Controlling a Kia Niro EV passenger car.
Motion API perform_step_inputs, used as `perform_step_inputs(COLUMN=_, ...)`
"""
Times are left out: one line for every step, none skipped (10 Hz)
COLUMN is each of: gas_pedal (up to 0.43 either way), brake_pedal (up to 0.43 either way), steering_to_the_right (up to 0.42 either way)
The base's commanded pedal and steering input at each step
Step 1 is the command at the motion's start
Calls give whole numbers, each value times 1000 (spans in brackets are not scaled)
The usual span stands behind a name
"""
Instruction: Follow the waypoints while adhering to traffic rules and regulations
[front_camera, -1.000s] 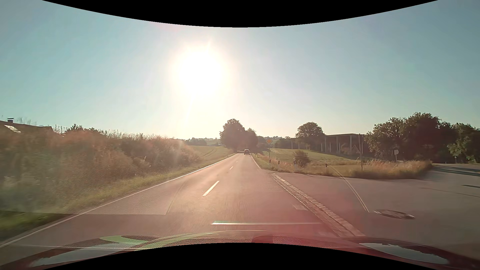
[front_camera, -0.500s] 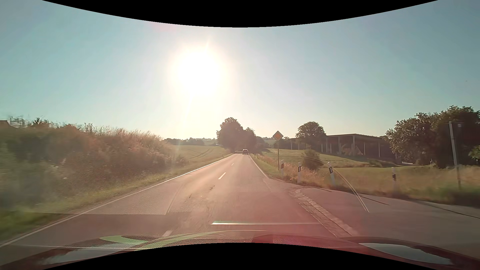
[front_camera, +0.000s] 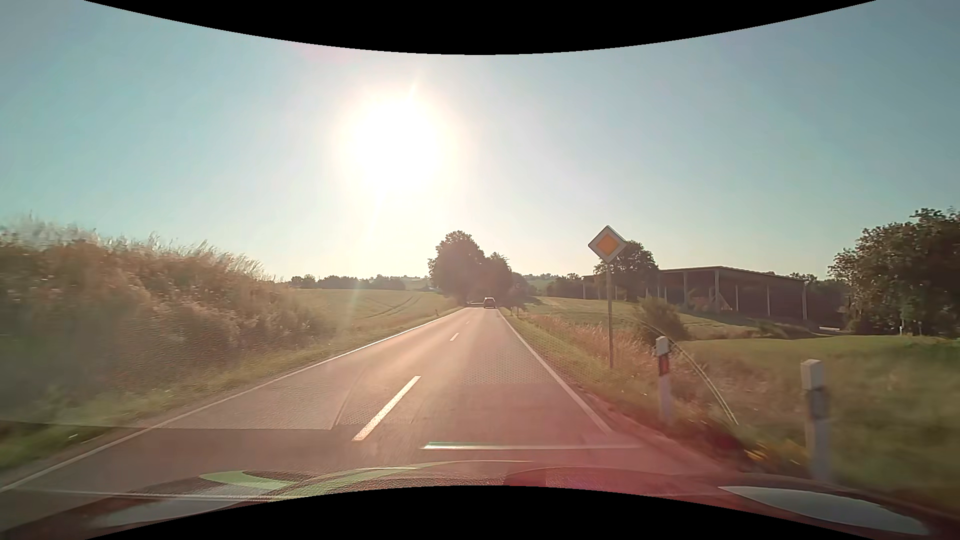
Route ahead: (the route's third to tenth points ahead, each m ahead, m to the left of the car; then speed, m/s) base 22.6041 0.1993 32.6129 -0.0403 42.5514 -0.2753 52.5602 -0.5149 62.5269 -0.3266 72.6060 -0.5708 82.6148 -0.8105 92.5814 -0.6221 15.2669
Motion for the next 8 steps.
perform_step_inputs(gas_pedal=110, brake_pedal=0, steering_to_the_right=-1)
perform_step_inputs(gas_pedal=110, brake_pedal=0, steering_to_the_right=-2)
perform_step_inputs(gas_pedal=110, brake_pedal=0, steering_to_the_right=-2)
perform_step_inputs(gas_pedal=110, brake_pedal=0, steering_to_the_right=-3)
perform_step_inputs(gas_pedal=110, brake_pedal=0, steering_to_the_right=-2)
perform_step_inputs(gas_pedal=110, brake_pedal=0, steering_to_the_right=-3)
perform_step_inputs(gas_pedal=110, brake_pedal=0, steering_to_the_right=-3)
perform_step_inputs(gas_pedal=110, brake_pedal=0, steering_to_the_right=-2)
